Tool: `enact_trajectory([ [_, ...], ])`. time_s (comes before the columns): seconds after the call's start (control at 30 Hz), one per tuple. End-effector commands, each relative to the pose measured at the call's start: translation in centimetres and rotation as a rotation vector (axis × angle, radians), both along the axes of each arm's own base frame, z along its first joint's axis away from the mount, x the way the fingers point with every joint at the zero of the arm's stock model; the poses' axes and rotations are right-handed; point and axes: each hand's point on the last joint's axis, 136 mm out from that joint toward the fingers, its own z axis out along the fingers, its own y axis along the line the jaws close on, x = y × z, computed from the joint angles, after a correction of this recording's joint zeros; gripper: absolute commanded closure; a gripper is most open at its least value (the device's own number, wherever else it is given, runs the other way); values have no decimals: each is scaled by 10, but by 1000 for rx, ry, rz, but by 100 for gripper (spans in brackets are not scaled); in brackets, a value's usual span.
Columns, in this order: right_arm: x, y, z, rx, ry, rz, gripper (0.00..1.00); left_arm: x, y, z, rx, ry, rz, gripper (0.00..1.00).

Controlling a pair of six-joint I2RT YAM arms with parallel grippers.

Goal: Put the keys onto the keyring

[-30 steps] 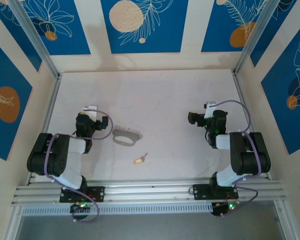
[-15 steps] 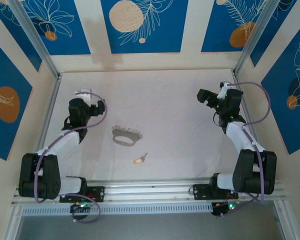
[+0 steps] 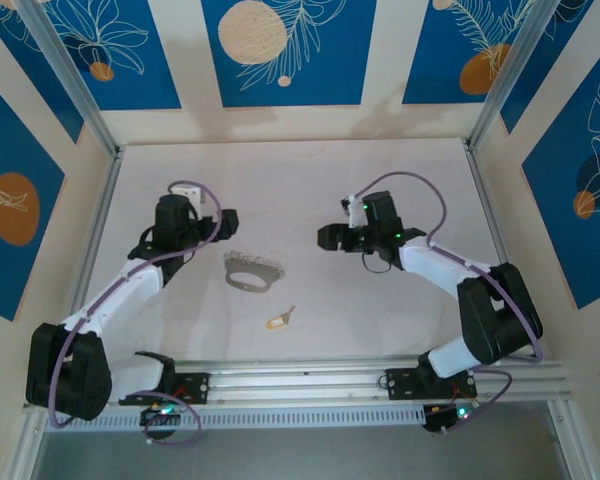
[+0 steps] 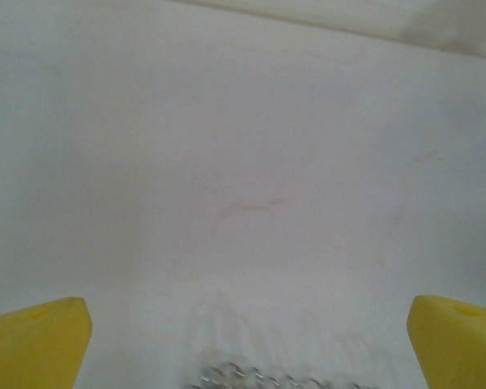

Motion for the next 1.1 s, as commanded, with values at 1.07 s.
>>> enact_trajectory([
  [1.07,-14,119,-56,149,229,179,72,-37,-65,-44,-40,160,-121,0],
])
